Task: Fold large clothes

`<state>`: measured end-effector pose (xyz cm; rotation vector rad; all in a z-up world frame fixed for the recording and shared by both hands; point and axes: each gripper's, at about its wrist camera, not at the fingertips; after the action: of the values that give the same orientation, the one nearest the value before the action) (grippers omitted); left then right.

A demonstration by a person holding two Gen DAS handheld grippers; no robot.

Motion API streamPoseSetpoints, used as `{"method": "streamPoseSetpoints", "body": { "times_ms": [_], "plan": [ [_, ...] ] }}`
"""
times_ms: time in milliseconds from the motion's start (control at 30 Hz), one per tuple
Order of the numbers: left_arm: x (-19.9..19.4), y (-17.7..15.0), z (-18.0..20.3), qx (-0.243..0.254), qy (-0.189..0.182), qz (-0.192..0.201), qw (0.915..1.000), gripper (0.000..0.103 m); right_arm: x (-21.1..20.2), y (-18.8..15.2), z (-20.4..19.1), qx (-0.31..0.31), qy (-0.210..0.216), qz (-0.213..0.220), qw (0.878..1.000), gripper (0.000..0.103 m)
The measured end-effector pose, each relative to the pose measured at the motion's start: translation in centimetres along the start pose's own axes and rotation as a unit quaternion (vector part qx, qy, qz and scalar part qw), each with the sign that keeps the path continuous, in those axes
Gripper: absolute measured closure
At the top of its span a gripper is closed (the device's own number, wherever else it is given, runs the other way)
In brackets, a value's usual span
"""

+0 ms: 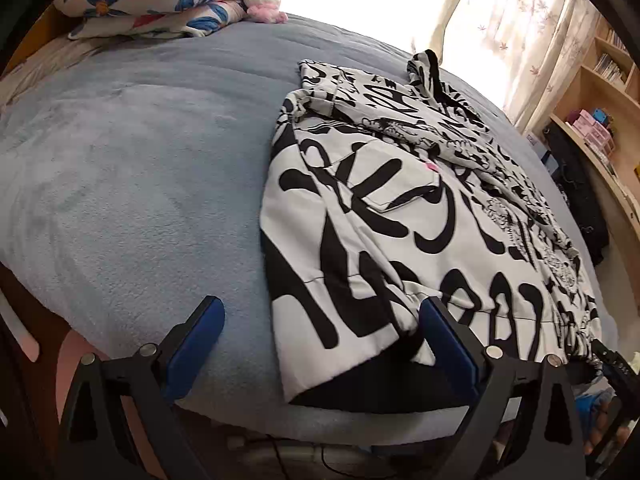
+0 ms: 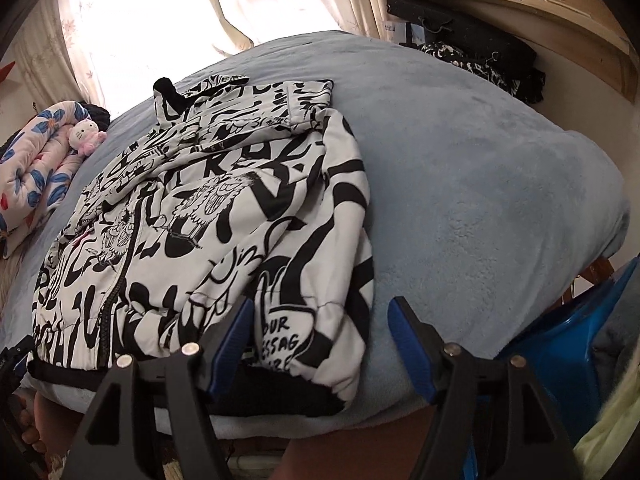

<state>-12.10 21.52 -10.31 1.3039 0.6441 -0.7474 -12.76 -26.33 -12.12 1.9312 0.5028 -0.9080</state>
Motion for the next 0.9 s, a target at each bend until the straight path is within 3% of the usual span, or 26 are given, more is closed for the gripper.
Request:
{"method": "streamPoseSetpoints", "body": {
  "times_ms": [200, 567, 733, 800, 867, 900],
  "plan": [
    [-0.2, 0.7, 1.3, 0.015, -0.047, 0.003, 0.9988, 0.006, -0.1, -0.2, 0.5, -0.015, 0.019, -0.006, 1.000, 0.033],
    [2.3, 0.8, 1.9, 0.039, -0.022, -0.041, 0.9982, 0.006, 0.6, -1.0, 0.8, -0.029, 0.071, -0.037, 0.996, 0.033],
    [2.9, 0.8, 2.3, 0.051, -0.006, -0.038, 0.9980, 0.006, 1.4, -1.8, -0.5, -0.065, 0.064, -0.042, 0.995, 0.037],
    [2.8, 1.0, 2.5, 0.054, 0.000, -0.033, 0.9980, 0.018, 1.4, -1.6, -0.7, -0.067, 0.068, -0.044, 0.994, 0.048],
    [2.4, 1.4, 2.6, 0.054, -0.004, -0.025, 0.9982, 0.051, 1.3, -1.3, -0.9, -0.064, 0.088, -0.055, 0.993, 0.074],
    [2.3, 1.7, 2.7, 0.052, -0.015, -0.027, 0.9982, 0.056, 1.1, -1.1, -1.2, -0.060, 0.094, -0.058, 0.992, 0.077]
  ]
}}
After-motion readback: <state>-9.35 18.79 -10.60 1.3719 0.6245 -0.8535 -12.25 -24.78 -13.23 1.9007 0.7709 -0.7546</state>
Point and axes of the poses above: each gripper's, at about its wrist camera, not at the fingertips, and x roughly the way its jaws point, z to its right, y to its top, and after that the axes turned 12 degrees about x, right-handed
